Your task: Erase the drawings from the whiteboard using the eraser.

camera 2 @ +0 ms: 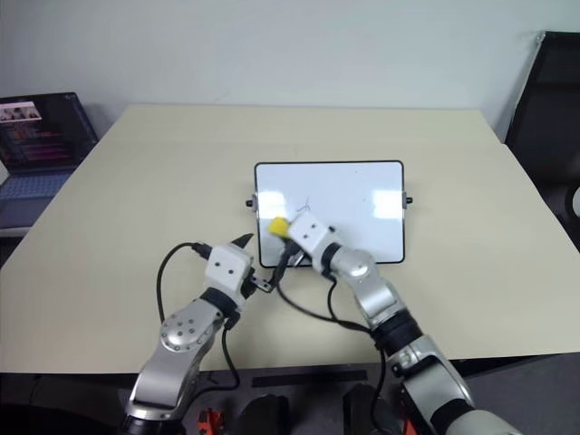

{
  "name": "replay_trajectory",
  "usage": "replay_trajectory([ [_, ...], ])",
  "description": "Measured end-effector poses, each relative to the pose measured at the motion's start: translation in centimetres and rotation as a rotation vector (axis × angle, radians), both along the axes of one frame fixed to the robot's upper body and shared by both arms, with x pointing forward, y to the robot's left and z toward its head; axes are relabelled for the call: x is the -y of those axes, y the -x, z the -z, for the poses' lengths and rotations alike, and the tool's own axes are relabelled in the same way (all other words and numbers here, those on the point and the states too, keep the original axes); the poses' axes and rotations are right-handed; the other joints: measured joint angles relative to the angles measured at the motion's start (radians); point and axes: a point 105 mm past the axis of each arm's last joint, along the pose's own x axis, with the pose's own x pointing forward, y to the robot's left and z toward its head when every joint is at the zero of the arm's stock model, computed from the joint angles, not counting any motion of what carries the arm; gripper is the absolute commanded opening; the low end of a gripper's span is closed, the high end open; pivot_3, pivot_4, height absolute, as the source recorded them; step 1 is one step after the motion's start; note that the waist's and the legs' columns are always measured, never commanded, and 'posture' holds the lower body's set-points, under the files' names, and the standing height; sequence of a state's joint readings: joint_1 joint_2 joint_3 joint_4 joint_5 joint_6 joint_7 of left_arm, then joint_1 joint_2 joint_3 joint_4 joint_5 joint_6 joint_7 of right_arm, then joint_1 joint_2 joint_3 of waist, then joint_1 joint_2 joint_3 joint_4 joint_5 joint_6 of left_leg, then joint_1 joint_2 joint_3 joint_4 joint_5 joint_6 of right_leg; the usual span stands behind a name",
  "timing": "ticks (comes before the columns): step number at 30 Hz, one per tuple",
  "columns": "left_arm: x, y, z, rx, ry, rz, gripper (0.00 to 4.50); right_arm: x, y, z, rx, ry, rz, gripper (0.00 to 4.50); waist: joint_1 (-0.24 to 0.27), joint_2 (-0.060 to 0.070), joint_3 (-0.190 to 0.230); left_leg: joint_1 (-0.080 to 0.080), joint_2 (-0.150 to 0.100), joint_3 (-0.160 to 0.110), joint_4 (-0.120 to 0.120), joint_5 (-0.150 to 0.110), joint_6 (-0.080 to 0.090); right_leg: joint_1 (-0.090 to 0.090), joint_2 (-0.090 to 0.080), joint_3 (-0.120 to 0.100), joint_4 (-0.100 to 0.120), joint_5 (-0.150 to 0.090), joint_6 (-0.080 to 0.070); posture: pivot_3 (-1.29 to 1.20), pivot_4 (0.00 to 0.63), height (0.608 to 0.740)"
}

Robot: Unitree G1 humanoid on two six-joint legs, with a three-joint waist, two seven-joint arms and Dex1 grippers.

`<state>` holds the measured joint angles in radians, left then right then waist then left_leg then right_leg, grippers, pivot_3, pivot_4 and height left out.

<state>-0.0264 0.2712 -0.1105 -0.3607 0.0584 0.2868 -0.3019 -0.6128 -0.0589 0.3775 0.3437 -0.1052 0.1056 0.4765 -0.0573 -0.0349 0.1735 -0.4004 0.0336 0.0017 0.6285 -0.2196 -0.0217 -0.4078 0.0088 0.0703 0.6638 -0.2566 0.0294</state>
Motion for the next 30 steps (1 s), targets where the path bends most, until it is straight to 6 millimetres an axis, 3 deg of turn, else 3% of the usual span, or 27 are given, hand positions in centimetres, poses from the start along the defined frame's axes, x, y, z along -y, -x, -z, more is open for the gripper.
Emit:
replay_trajectory([
  [5,0.1,0.0,-0.2,0.003,0.001,0.007,4.50,0.6,-0.2,-0.2,-0.013,-0.017,0.021,1.05,0.001,0.000,0.000,0.000,0.000,0.001,0.001,0.000,0.000,0.001,-0.002,0.000,-0.001,0.001,0.002,0.00,0.150,0.740],
  [15,0.7,-0.2,-1.0,0.027,0.008,0.030,4.50,6.3,-2.9,-4.3,0.138,-0.182,0.247,1.05,0.000,0.000,0.000,-0.001,-0.002,0.001,0.000,0.000,0.000,0.000,-0.001,0.001,-0.001,0.000,0.002,0.00,0.150,0.740],
  [19,1.2,-0.1,-0.7,0.017,0.015,0.048,4.50,7.5,-3.9,-4.9,0.180,-0.164,0.338,1.05,-0.001,0.000,0.000,0.000,-0.002,0.001,0.000,0.000,0.000,0.000,-0.001,0.001,-0.001,0.000,0.002,0.00,0.150,0.740],
  [24,1.2,-0.2,-0.6,0.010,0.016,0.053,4.50,7.0,-4.6,-4.7,0.180,-0.099,0.347,1.05,-0.003,0.000,0.000,0.001,-0.002,0.002,0.000,0.000,0.000,0.001,0.000,0.001,0.000,0.001,0.001,0.00,0.150,0.740],
  [30,1.1,-0.2,-0.5,0.008,0.017,0.051,4.50,4.9,-3.6,-3.6,0.137,-0.058,0.248,1.05,-0.004,0.000,0.000,0.002,-0.002,0.001,0.001,0.000,0.000,0.001,0.000,0.001,0.000,0.001,0.001,0.00,0.150,0.740],
])
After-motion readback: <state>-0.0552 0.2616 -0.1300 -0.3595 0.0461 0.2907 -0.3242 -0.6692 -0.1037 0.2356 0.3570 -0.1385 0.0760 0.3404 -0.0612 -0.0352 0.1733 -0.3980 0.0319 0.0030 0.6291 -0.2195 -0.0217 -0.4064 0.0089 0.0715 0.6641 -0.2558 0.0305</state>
